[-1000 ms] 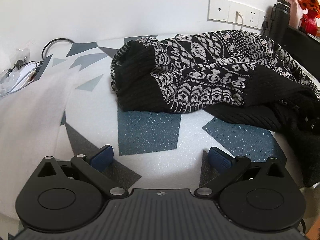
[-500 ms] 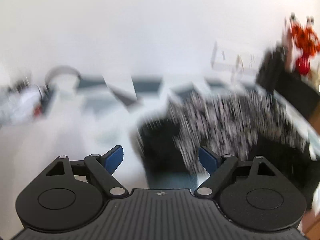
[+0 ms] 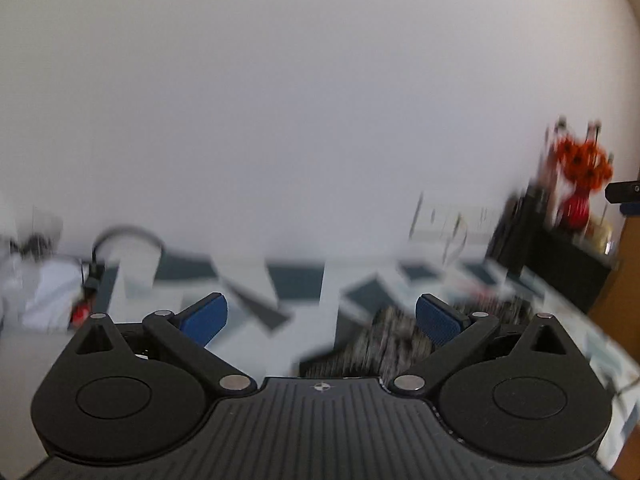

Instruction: Fold clothes

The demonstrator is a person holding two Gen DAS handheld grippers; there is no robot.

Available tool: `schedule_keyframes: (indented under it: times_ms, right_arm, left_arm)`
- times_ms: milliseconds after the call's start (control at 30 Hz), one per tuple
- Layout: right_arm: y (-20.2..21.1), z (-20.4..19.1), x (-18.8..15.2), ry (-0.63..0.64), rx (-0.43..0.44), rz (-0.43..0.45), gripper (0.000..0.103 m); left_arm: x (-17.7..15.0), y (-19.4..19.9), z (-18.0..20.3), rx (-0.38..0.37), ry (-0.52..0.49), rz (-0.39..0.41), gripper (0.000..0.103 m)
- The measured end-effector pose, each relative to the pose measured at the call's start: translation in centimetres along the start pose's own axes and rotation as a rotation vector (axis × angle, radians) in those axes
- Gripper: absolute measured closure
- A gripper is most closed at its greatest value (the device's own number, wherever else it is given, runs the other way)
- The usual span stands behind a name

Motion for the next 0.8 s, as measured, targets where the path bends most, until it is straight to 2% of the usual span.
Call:
schedule_keyframes:
  times_ms: [67, 167, 333, 600, 800]
  right_arm:
    - [-2.0, -0.2, -2.8, 0.051, 0.017, -0.089, 0.011]
    - [-4.6, -0.8, -6.8, 0.121, 0.046, -0.212, 0.014]
    - [-7.3, -3.4, -13.0, 0.185, 0.097, -0.352, 0.021]
    - [-9.1, -3.3, -17.1, 0.189, 0.100, -0.424, 0.027]
    - [-10.1, -2.4, -17.1, 0.112, 0.131, -0.416, 0.027]
  left_arm:
    - [-2.3, -0.8, 1.0, -0.024, -0.070, -0.033, 0.001]
    - [-5.1, -1.7, 2.7, -0.054, -0.183, -0.074, 0.001]
    - [-7.9, -3.7, 3.7, -0.065, -0.217, -0.154, 0.001]
    - [-10.7, -5.8, 4.0, -0.080, -0.218, -0.252, 0.006]
    - [-11.4, -7.2, 4.0, -0.050, -0.195, -0.278, 0.005]
Point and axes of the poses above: each gripper's, at about its wrist camera, not at the fingertips, and y roughly against the way its jaws point, z to its right, x to its top, the point moved 10 cm from there along -y, roughly the way its jaws point, and after that the axes turned 10 degrees about x, right-handed, at the moved point
